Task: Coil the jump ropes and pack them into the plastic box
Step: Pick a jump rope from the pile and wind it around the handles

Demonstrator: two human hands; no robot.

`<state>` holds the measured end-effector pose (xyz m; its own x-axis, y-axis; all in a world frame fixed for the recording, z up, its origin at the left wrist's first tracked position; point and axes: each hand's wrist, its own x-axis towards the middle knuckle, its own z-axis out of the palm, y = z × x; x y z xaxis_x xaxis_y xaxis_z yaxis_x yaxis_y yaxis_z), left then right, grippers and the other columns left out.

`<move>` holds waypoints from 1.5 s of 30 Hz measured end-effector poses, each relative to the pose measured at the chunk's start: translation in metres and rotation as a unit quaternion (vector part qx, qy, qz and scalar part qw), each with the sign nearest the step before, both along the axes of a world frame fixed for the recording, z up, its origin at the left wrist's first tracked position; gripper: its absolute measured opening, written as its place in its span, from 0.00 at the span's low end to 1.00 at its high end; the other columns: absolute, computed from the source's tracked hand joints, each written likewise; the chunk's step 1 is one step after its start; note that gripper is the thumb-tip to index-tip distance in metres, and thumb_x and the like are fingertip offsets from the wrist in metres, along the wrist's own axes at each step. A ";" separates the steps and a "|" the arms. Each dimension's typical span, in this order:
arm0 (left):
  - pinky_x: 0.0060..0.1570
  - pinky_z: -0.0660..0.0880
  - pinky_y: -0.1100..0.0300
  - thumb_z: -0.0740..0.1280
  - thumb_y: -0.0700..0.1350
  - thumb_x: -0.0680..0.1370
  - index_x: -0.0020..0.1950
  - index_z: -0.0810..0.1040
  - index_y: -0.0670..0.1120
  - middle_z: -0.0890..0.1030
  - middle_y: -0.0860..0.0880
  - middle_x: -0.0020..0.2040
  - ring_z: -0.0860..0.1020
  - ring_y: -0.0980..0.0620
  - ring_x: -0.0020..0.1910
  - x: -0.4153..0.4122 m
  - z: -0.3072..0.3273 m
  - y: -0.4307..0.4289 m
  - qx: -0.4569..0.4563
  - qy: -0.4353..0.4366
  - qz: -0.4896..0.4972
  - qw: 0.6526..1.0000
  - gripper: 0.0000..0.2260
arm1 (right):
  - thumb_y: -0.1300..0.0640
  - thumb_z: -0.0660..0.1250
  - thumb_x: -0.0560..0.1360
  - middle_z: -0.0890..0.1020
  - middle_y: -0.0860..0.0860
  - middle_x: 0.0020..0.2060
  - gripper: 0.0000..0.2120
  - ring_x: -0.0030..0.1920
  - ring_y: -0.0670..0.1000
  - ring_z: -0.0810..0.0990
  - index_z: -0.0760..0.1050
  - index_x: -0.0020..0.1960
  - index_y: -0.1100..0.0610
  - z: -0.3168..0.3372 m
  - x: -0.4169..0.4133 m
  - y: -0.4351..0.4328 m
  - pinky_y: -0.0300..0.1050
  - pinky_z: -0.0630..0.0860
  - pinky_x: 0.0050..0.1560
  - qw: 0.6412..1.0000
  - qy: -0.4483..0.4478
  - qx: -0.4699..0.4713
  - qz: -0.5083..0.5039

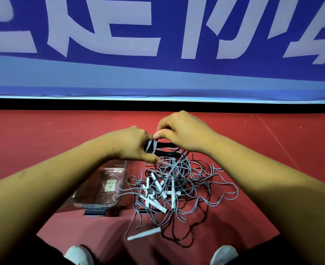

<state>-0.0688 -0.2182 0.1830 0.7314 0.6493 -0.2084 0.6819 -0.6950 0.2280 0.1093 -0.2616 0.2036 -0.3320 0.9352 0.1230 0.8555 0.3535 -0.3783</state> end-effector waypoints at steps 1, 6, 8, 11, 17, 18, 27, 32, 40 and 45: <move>0.31 0.62 0.56 0.72 0.61 0.72 0.34 0.68 0.49 0.69 0.52 0.25 0.66 0.56 0.25 -0.001 0.001 0.000 -0.004 -0.012 -0.008 1.000 0.21 | 0.45 0.69 0.74 0.77 0.46 0.28 0.09 0.33 0.46 0.74 0.82 0.42 0.50 0.000 0.003 0.003 0.43 0.70 0.35 0.999 0.032 -0.014 0.009; 0.31 0.67 0.64 0.73 0.48 0.75 0.39 0.72 0.51 0.74 0.55 0.29 0.70 0.59 0.27 -0.009 0.005 -0.004 -0.131 -0.096 -0.033 0.986 0.11 | 0.53 0.74 0.72 0.76 0.50 0.27 0.08 0.27 0.46 0.68 0.83 0.41 0.59 -0.005 0.020 0.013 0.36 0.65 0.28 0.971 0.194 -0.137 0.008; 0.29 0.68 0.59 0.73 0.43 0.76 0.45 0.74 0.48 0.75 0.51 0.31 0.70 0.52 0.28 -0.012 0.009 -0.007 -0.219 -0.163 -0.006 0.962 0.07 | 0.60 0.71 0.75 0.79 0.52 0.31 0.05 0.30 0.47 0.72 0.82 0.41 0.57 -0.015 0.029 0.016 0.39 0.69 0.31 0.947 0.274 -0.169 -0.015; 0.23 0.63 0.63 0.71 0.39 0.77 0.50 0.74 0.47 0.74 0.48 0.30 0.66 0.52 0.24 -0.013 0.016 -0.010 -0.298 -0.272 0.049 0.914 0.07 | 0.71 0.61 0.77 0.76 0.50 0.27 0.13 0.26 0.46 0.67 0.78 0.41 0.58 -0.035 0.028 0.018 0.37 0.63 0.28 0.877 0.421 -0.225 -0.054; 0.25 0.61 0.62 0.68 0.36 0.78 0.67 0.70 0.53 0.76 0.37 0.37 0.64 0.51 0.24 -0.013 0.023 -0.001 -0.313 -0.402 0.104 0.854 0.21 | 0.60 0.60 0.82 0.72 0.53 0.27 0.09 0.23 0.46 0.60 0.76 0.46 0.55 -0.043 0.002 0.016 0.36 0.57 0.24 0.825 0.500 -0.251 -0.076; 0.26 0.61 0.62 0.68 0.36 0.78 0.65 0.73 0.52 0.76 0.38 0.37 0.64 0.51 0.23 -0.013 0.023 0.001 -0.312 -0.407 0.118 0.850 0.18 | 0.58 0.59 0.82 0.72 0.54 0.27 0.10 0.23 0.46 0.61 0.77 0.46 0.54 -0.042 0.001 0.014 0.36 0.58 0.24 0.836 0.486 -0.240 -0.083; 0.23 0.64 0.59 0.73 0.38 0.75 0.54 0.69 0.37 0.72 0.42 0.31 0.68 0.48 0.24 -0.026 0.010 0.030 -0.198 -0.356 0.230 0.884 0.15 | 0.57 0.65 0.79 0.74 0.42 0.22 0.08 0.22 0.39 0.73 0.79 0.55 0.59 -0.033 -0.011 0.005 0.30 0.64 0.26 0.962 0.204 -0.177 -0.049; 0.34 0.73 0.53 0.74 0.43 0.71 0.53 0.71 0.45 0.80 0.44 0.40 0.80 0.40 0.38 -0.033 -0.002 0.037 0.065 -0.158 0.177 0.969 0.15 | 0.59 0.65 0.79 0.69 0.53 0.27 0.09 0.25 0.49 0.69 0.79 0.52 0.65 -0.027 -0.022 -0.001 0.39 0.66 0.29 0.942 0.231 -0.237 -0.063; 0.37 0.69 0.58 0.71 0.50 0.71 0.52 0.77 0.51 0.83 0.48 0.45 0.80 0.44 0.45 -0.006 -0.008 0.008 0.106 0.023 0.042 0.993 0.12 | 0.53 0.68 0.75 0.76 0.49 0.28 0.09 0.32 0.50 0.73 0.81 0.38 0.55 -0.008 -0.009 0.006 0.44 0.71 0.35 0.998 0.044 -0.048 -0.016; 0.32 0.65 0.65 0.72 0.64 0.71 0.38 0.72 0.54 0.74 0.56 0.28 0.72 0.61 0.28 -0.002 -0.006 0.001 0.014 -0.013 -0.012 1.000 0.16 | 0.50 0.76 0.69 0.80 0.45 0.28 0.07 0.31 0.42 0.76 0.83 0.38 0.53 -0.007 0.009 0.012 0.43 0.74 0.36 0.994 0.104 -0.030 -0.017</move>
<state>-0.0706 -0.2173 0.1766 0.7519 0.6368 -0.1708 0.6590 -0.7172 0.2267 0.1184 -0.2492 0.1967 -0.2726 0.9533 0.1297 0.7678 0.2968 -0.5677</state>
